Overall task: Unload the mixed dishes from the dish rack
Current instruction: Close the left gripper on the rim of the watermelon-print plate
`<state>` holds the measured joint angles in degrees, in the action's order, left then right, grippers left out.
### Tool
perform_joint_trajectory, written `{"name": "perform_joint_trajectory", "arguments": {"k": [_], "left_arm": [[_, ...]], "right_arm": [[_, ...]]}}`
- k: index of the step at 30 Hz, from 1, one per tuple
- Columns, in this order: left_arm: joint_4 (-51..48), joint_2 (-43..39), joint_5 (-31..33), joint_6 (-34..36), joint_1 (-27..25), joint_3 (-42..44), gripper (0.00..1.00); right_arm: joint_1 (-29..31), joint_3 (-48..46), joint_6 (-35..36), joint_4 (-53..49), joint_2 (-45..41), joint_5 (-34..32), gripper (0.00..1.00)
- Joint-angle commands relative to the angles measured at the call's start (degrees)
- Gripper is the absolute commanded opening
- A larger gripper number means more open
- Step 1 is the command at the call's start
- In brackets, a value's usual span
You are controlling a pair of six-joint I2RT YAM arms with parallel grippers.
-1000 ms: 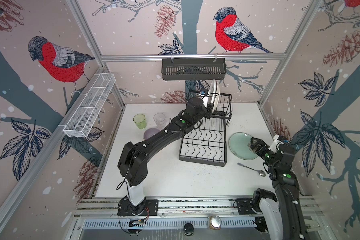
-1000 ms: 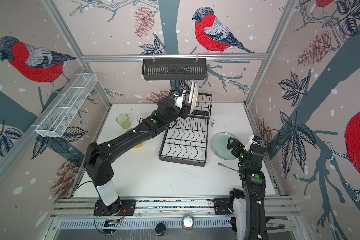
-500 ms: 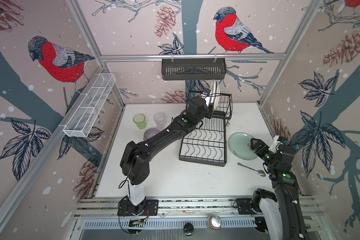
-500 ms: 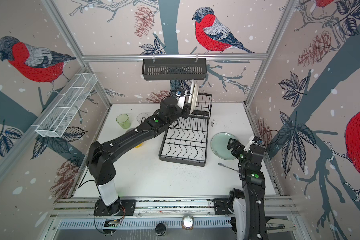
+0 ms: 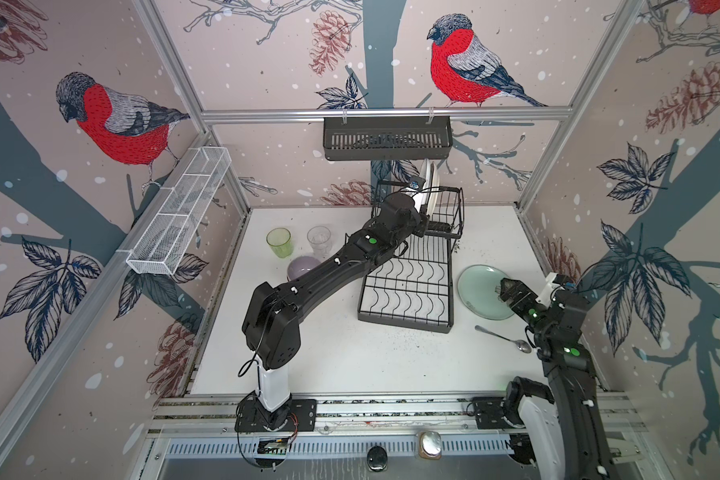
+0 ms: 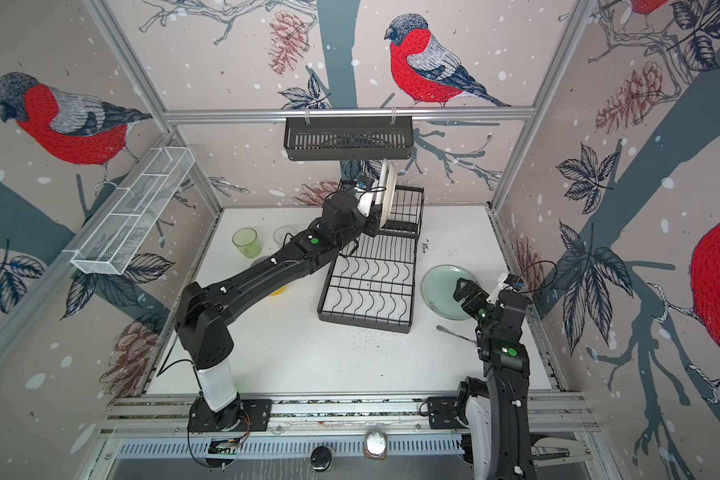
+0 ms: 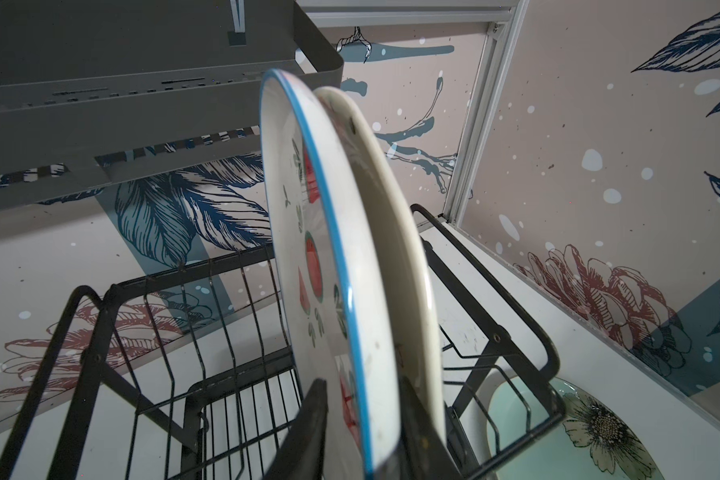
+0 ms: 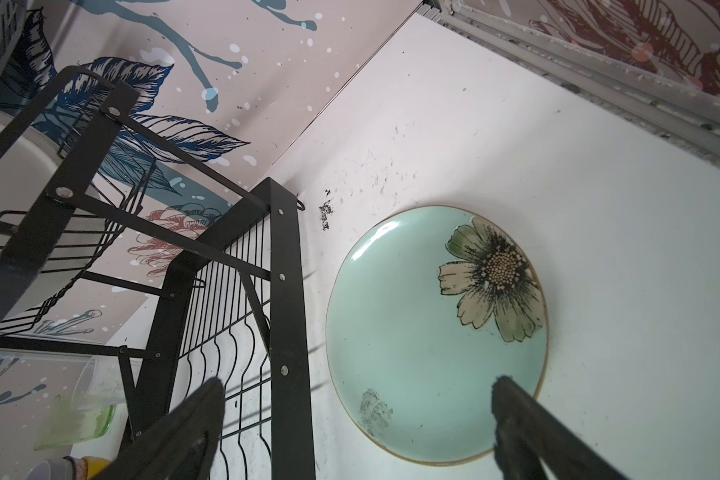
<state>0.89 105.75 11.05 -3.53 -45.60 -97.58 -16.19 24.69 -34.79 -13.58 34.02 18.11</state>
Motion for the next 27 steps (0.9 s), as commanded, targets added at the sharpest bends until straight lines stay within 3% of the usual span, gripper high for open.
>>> {"name": "perform_joint_trajectory", "arguments": {"k": [1, 17, 20, 27], "left_arm": [[0.4, 0.0, 1.9, 2.2, -0.4, -0.7, 0.28], [0.3, 0.5, 2.7, 2.8, -0.4, -1.9, 0.2], [-0.1, 0.8, 3.3, 3.2, -0.5, -2.3, 0.1], [-0.3, 1.2, 4.5, 4.3, -0.8, -3.2, 0.11]], "right_arm": [[0.0, -0.5, -0.3, 0.7, 0.0, -1.0, 1.0], [-0.1, -1.2, 0.2, 0.4, -0.2, -1.4, 1.0], [-0.1, -1.3, 0.2, 0.3, -0.2, -1.5, 1.0], [-0.2, -1.3, 0.1, 0.0, -0.1, -1.9, 0.99]]}}
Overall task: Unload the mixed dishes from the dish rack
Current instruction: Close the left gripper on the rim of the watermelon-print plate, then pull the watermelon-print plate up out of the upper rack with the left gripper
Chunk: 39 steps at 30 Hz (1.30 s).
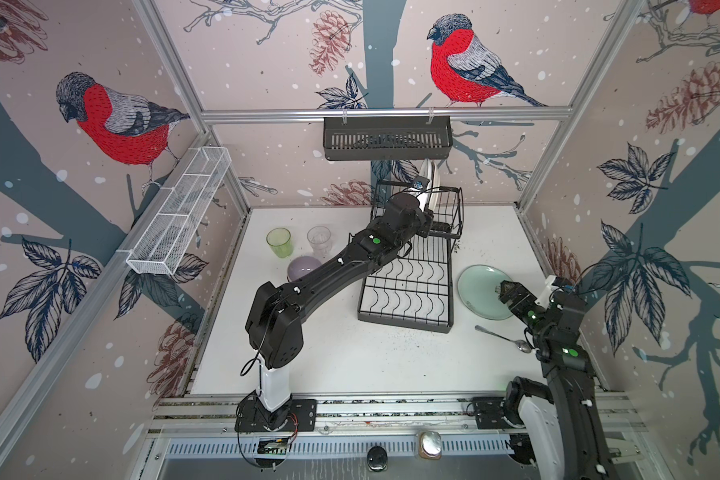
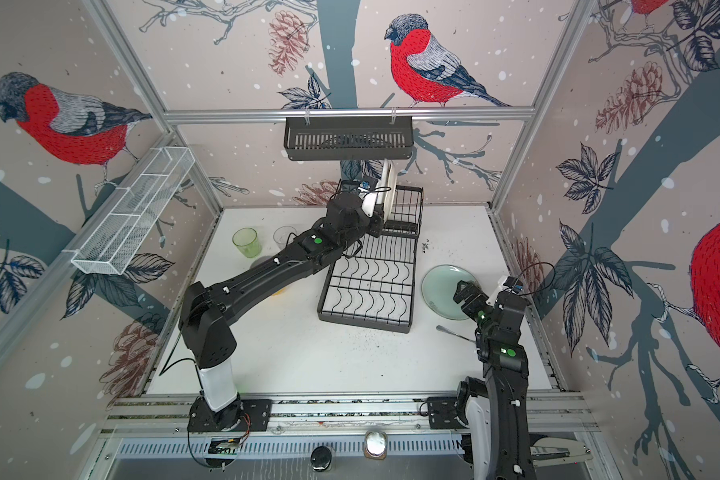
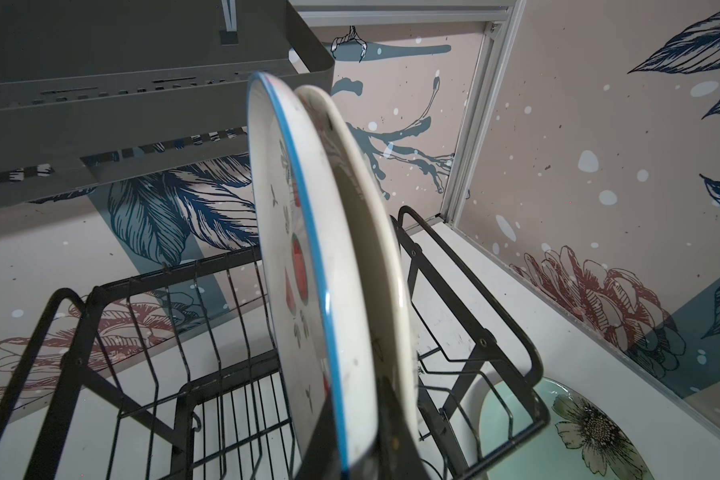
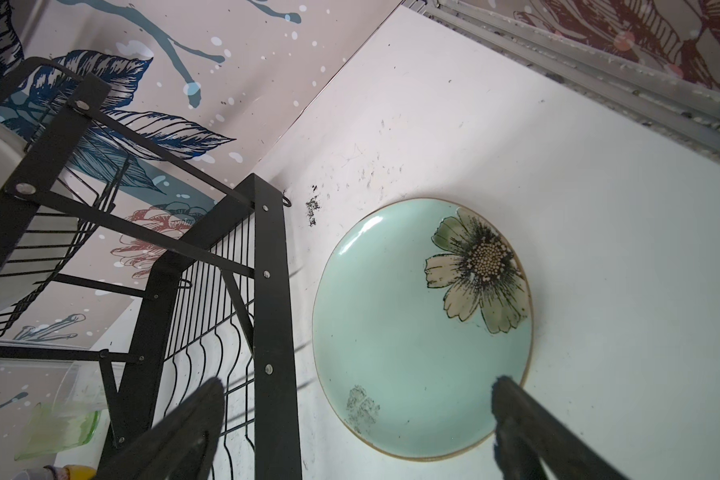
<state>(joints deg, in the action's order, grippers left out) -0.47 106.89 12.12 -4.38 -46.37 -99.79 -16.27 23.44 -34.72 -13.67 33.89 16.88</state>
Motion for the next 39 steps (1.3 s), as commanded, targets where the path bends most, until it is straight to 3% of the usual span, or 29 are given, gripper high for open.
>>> {"name": "perform_joint_trajectory", "arguments": {"k": [1, 4, 9, 19, 39], "left_arm": [[0.9, 0.2, 3.5, 5.3, 0.0, -1.2, 0.11], [0.9, 0.3, 3.7, 5.3, -0.1, -1.4, 0.1], [1.3, 0.5, 3.3, 5.6, -0.1, -1.6, 0.0], [2.7, -0.5, 4.7, 7.5, 0.0, -1.1, 0.0], [17.7, -5.7, 8.2, 13.5, 0.1, 5.2, 0.0]], "right_arm": [[-0.1, -0.1, 0.0, 0.1, 0.1, -0.7, 0.99], [-0.1, 0.0, 0.1, 0.1, 0.2, -0.9, 1.0], [-0.1, -0.1, 0.1, 0.1, 0.5, -0.9, 1.0], [-0.2, 0.0, -0.1, -0.1, 0.5, -1.1, 1.0], [-0.4, 0.1, -0.1, -0.3, 0.5, -1.1, 0.99]]}}
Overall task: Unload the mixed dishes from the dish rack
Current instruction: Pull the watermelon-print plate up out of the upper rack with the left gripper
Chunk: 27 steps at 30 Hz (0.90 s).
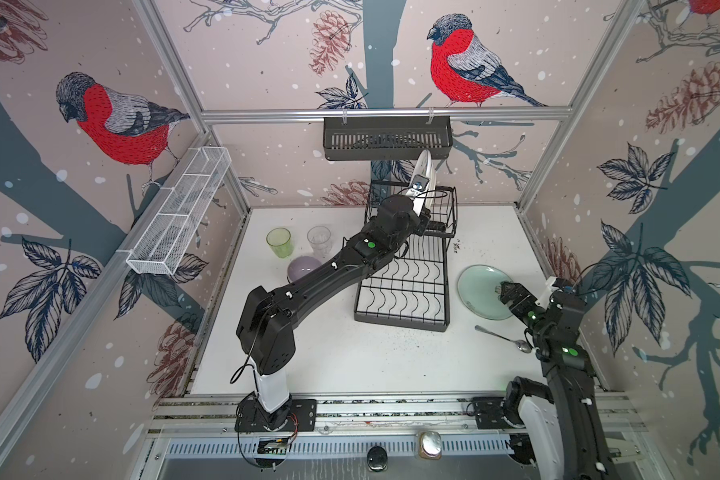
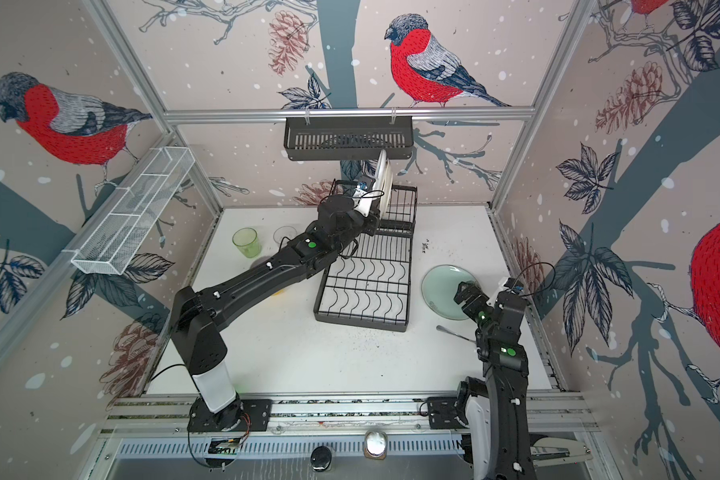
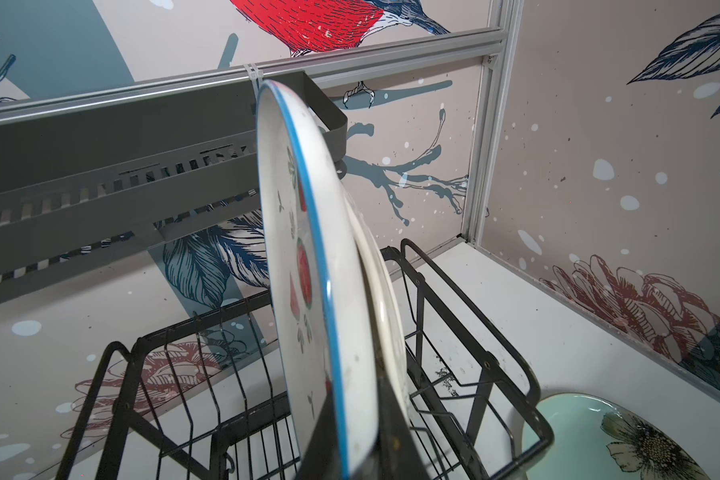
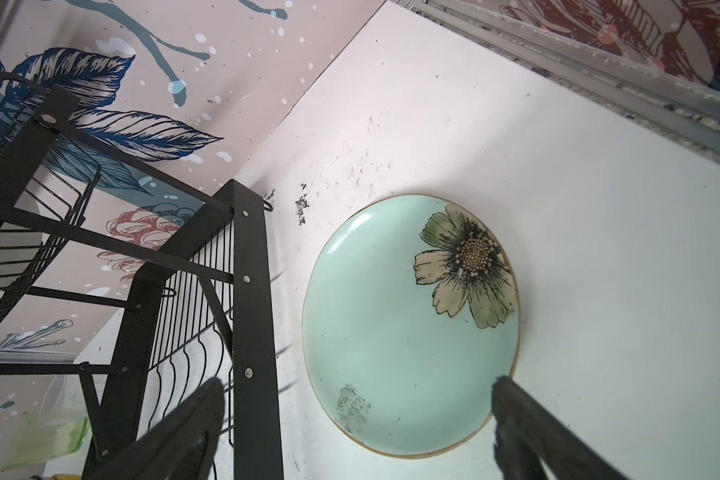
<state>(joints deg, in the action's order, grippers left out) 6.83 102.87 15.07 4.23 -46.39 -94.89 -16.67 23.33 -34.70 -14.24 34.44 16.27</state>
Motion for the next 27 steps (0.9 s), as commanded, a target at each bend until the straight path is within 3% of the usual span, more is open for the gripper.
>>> {"name": "perform_joint_trajectory", "arguments": {"k": [1, 27], "left_arm": [[11.1, -1.9, 5.4, 5.2, 0.2, 0.7, 0.0], [18.6, -6.3, 5.2, 10.7, -0.2, 6.6, 0.0]], "right_arm": [[0.0, 0.2, -0.1, 0.3, 0.1, -0.5, 0.99], [-0.1, 0.9, -1.2, 1.2, 1.9, 0.2, 1.0]]}}
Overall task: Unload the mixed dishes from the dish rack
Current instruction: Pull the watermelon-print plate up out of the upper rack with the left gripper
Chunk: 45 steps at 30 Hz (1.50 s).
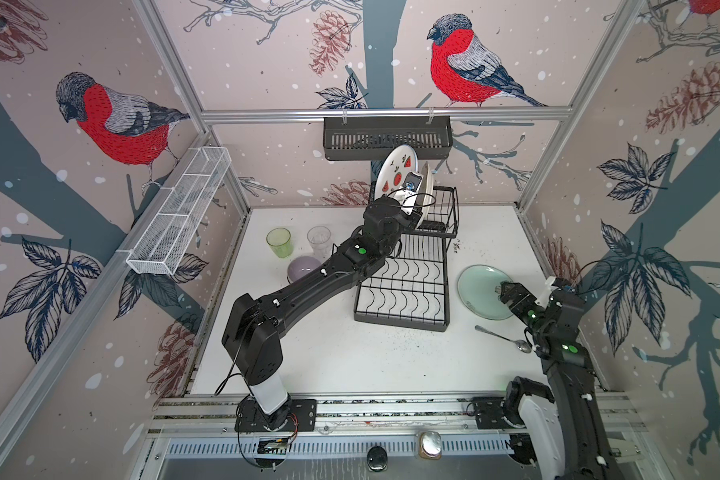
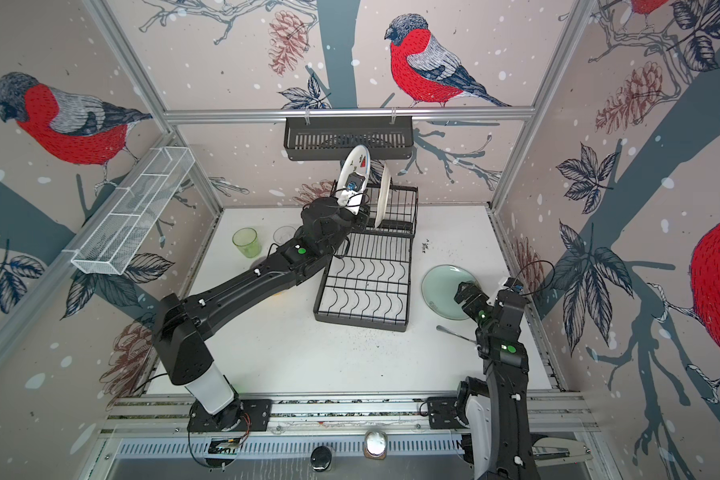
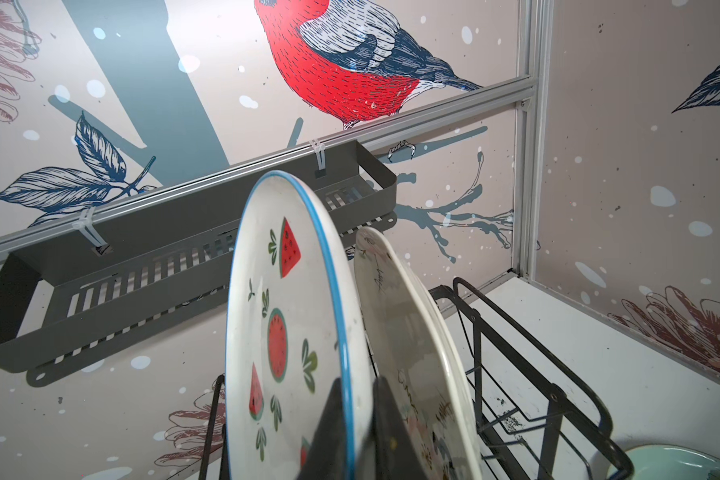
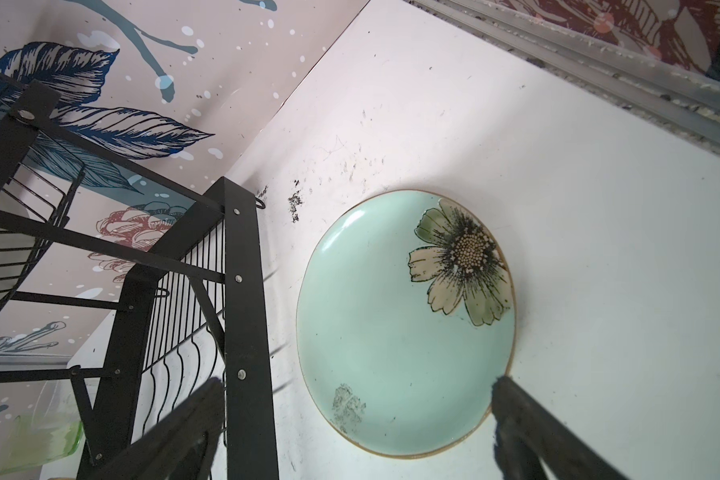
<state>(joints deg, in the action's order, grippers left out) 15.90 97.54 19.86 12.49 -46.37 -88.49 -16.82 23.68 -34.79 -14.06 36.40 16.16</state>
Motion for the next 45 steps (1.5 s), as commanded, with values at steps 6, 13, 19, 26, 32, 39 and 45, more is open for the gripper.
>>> {"name": "perform_joint_trajectory", "arguments": {"k": [6, 13, 19, 26, 32, 39, 45], "left_arm": [[11.7, -2.0, 1.2, 4.8, -1.1, 1.8, 0.0], [13.1, -3.6, 1.5, 5.8, -1.8, 3.5, 0.0], [15.9, -6.1, 2.2, 7.2, -2.4, 7.1, 0.0], [17.4, -8.9, 1.4, 7.2, -3.1, 10.3, 0.0], [17.7, -11.5, -0.8, 5.4, -3.4, 12.3, 0.0], [17.6, -13.9, -2.8, 5.4, -4.7, 13.7, 0.0], [18.2, -15.9, -2.4, 7.2, -7.7, 15.8, 0.0]], "right_arm": [[0.1, 1.3, -1.0, 0.5, -0.1, 1.1, 0.99], [0.1, 1.8, -1.3, 0.5, -0.5, 2.4, 1.0], [0.6, 2.7, -1.6, 1.2, -0.9, 5.1, 0.99], [2.1, 3.8, -2.4, 1.7, -1.0, 5.6, 0.99], [2.9, 4.5, -3.7, 1.7, -1.1, 5.6, 1.0], [4.1, 6.3, -5.2, 1.5, -1.4, 7.2, 0.99], [4.2, 6.9, -7.4, 1.8, -2.5, 10.3, 0.99]]}}
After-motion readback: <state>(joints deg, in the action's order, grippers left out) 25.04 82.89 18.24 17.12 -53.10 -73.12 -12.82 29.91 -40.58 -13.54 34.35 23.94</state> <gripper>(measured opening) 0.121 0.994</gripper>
